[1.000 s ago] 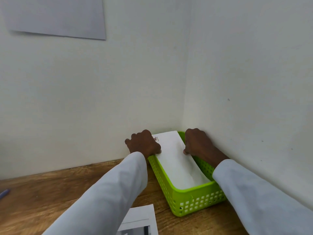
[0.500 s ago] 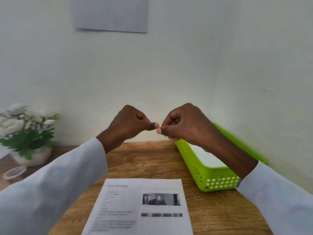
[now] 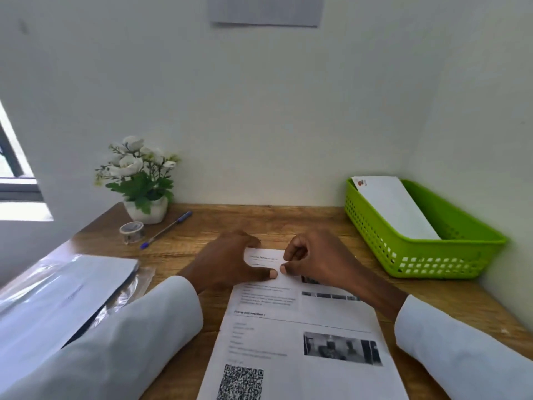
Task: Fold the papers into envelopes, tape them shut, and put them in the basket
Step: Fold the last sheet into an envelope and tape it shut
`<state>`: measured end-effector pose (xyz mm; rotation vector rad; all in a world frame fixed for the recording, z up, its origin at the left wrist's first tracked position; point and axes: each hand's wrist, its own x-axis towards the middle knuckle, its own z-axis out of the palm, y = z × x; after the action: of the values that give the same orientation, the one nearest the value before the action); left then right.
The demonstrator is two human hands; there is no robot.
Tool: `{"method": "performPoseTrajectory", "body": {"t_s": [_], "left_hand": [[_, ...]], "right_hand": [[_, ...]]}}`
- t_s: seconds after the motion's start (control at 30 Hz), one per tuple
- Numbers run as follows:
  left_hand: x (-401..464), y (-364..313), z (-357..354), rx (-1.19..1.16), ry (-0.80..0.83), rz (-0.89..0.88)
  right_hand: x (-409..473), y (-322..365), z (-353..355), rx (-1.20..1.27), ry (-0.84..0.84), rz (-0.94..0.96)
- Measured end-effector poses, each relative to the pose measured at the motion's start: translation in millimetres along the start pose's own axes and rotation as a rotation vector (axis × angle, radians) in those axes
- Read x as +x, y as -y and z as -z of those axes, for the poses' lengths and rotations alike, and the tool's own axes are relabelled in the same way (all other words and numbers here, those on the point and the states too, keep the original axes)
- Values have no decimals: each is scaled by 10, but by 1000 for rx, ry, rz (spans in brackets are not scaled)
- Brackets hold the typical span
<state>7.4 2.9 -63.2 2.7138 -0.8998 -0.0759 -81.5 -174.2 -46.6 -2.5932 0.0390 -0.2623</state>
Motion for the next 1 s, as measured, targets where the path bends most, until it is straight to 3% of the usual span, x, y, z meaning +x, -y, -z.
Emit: {"method": "performPoseTrajectory", "body": {"t_s": [0.1, 0.23, 0.43, 0.57, 0.63, 0.7, 0.8, 0.87, 1.0], "left_hand": [[-5, 47, 15, 79, 54, 1], [19, 122, 14, -70, 32, -21], [47, 220, 28, -501, -26, -7], [11, 349, 115, -944, -105, 122], [2, 403, 159, -1114, -177, 178], [9, 460, 188, -1223, -259, 202], [13, 515, 191, -1351, -326, 211], [31, 532, 177, -1418, -340, 209], [59, 569, 167, -1514, -286, 200]], "right_hand": [[-15, -29, -135, -27, -68, 22], [-85, -56, -313, -43, -205, 120], [30, -75, -377, -26, -287, 151], [187, -199, -276, 40, -446, 63], [252, -274, -194, 197, -493, -12], [260, -335, -137, 524, -418, -102], [237, -394, -91, 1056, -90, -259], [244, -410, -78, 1150, 61, -317], [327, -443, -139, 1200, 21, -355]]}}
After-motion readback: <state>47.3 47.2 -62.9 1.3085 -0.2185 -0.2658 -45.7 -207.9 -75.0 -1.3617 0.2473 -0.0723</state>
